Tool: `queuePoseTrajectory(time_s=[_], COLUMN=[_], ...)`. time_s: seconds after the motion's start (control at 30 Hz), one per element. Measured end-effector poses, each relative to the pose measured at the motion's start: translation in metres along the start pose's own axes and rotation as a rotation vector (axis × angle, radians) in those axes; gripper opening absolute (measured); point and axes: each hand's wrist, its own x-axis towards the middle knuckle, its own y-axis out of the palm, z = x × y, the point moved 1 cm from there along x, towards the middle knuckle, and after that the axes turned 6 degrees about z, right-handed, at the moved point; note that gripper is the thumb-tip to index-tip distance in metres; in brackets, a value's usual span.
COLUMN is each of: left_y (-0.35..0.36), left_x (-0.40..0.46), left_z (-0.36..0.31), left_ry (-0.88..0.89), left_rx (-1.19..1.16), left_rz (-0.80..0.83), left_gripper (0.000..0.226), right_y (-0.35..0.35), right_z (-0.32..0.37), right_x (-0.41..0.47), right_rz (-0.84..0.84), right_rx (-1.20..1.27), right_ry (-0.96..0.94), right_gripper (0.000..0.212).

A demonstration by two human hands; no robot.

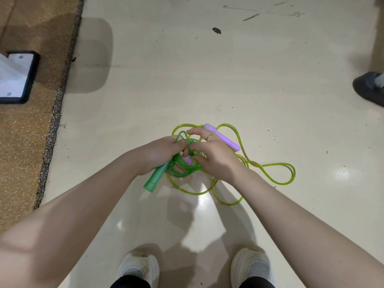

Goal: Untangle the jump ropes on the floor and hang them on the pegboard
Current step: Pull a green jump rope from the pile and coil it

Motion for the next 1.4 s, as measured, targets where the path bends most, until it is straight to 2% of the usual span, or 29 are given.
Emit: queuePoseTrajectory(time_s=[0.03, 0.07, 0.17, 0.2, 0.23, 0.37, 0.47, 0.5, 0.53, 0.6, 0.67, 0.7, 0.77, 0.83, 0.87, 0.9, 0.93, 0.97, 1.0, 1.03, 1.1, 1.13, 1.17, 1.23, 1.4], left_y=[0.001, 0.001, 0.0, 0.0, 0.001, 0.006, 0.006, 0.005, 0.005, 0.006, 0.008, 0.01, 0.014, 0.023, 0.029, 0.034, 0.038, 0.041, 0.042, 0.043, 0.043, 0.044, 0.044, 0.045, 0.053], left_x=[0.0, 0.001, 0.003, 0.002, 0.002, 0.0, -0.004, -0.005, -0.006, -0.007, -0.008, -0.007, -0.007, -0.007, -0.006, -0.003, 0.001, 0.007, 0.012, 0.015, 0.022, 0.025, 0.026, 0.025, -0.012], left_z=[0.001, 0.002, 0.004, 0.003, 0.003, -0.002, -0.006, -0.005, -0.004, -0.002, -0.007, -0.011, -0.024, -0.032, -0.034, -0.034, -0.034, -0.034, -0.036, -0.043, -0.061, -0.069, -0.077, -0.097, -0.186], left_ry=[0.02, 0.037, 0.08, 0.099, 0.12, 0.199, 0.239, 0.24, 0.229, 0.196, 0.193, 0.203, 0.219, 0.204, 0.19, 0.169, 0.151, 0.138, 0.139, 0.146, 0.182, 0.188, 0.192, 0.198, 0.205], left_rx=[0.022, 0.026, -0.036, -0.029, -0.008, 0.104, 0.069, 0.039, 0.02, 0.0, -0.079, -0.144, -0.156, 0.011, 0.096, 0.183, 0.272, 0.358, 0.422, 0.451, 0.429, 0.401, 0.371, 0.33, 0.174], left_rz=[-0.024, -0.05, -0.107, -0.118, -0.117, -0.073, -0.067, -0.063, -0.062, -0.073, -0.079, -0.073, -0.045, 0.004, 0.029, 0.041, 0.031, 0.004, -0.029, -0.058, -0.108, -0.123, -0.133, -0.123, -0.095], left_gripper=[0.033, 0.032, 0.027, 0.026, 0.025, 0.024, 0.027, 0.028, 0.028, 0.029, 0.031, 0.032, 0.031, 0.031, 0.03, 0.03, 0.03, 0.031, 0.032, 0.031, 0.023, 0.021, 0.021, 0.023, 0.015], right_y=[0.002, 0.003, -0.008, -0.008, -0.011, -0.003, 0.006, 0.011, 0.015, 0.023, 0.023, 0.023, 0.021, 0.015, 0.01, 0.004, 0.001, -0.004, -0.009, -0.02, -0.05, -0.069, -0.09, -0.128, -0.204], right_z=[0.002, 0.004, 0.009, 0.005, 0.004, 0.008, 0.013, 0.013, 0.013, 0.016, 0.012, 0.005, -0.016, -0.037, -0.045, -0.053, -0.066, -0.072, -0.073, -0.072, -0.066, -0.064, -0.059, -0.048, 0.024], right_x=[0.0, 0.0, -0.003, -0.004, -0.005, -0.002, -0.005, -0.006, -0.008, -0.008, -0.007, -0.006, -0.008, -0.013, -0.016, -0.017, -0.017, -0.015, -0.01, -0.005, 0.003, 0.003, 0.001, -0.006, -0.036], right_rz=[0.022, 0.017, -0.051, -0.069, -0.064, 0.045, -0.015, -0.042, -0.046, -0.032, -0.008, -0.002, -0.011, -0.077, -0.117, -0.141, -0.127, -0.102, -0.117, -0.113, -0.208, -0.3, -0.361, -0.33, -0.006], right_rx=[0.014, 0.137, 1.061, 1.262, 1.355, 1.19, 0.814, 0.799, 0.868, 1.193, 1.442, 1.493, 1.412, 1.266, 1.119, 0.87, 0.544, 0.33, 0.313, 0.528, 1.241, 1.484, 1.567, 1.459, 0.848], right_ry=[0.037, 0.102, 0.327, 0.328, 0.323, 0.261, 0.185, 0.138, 0.089, 0.06, 0.187, 0.26, 0.401, 0.496, 0.512, 0.55, 0.622, 0.704, 0.771, 0.794, 0.706, 0.605, 0.525, 0.422, 0.327], right_gripper=[0.022, 0.024, 0.041, 0.046, 0.048, 0.045, 0.032, 0.033, 0.036, 0.051, 0.074, 0.079, 0.08, 0.076, 0.067, 0.054, 0.048, 0.047, 0.048, 0.05, 0.055, 0.057, 0.057, 0.051, 0.025])
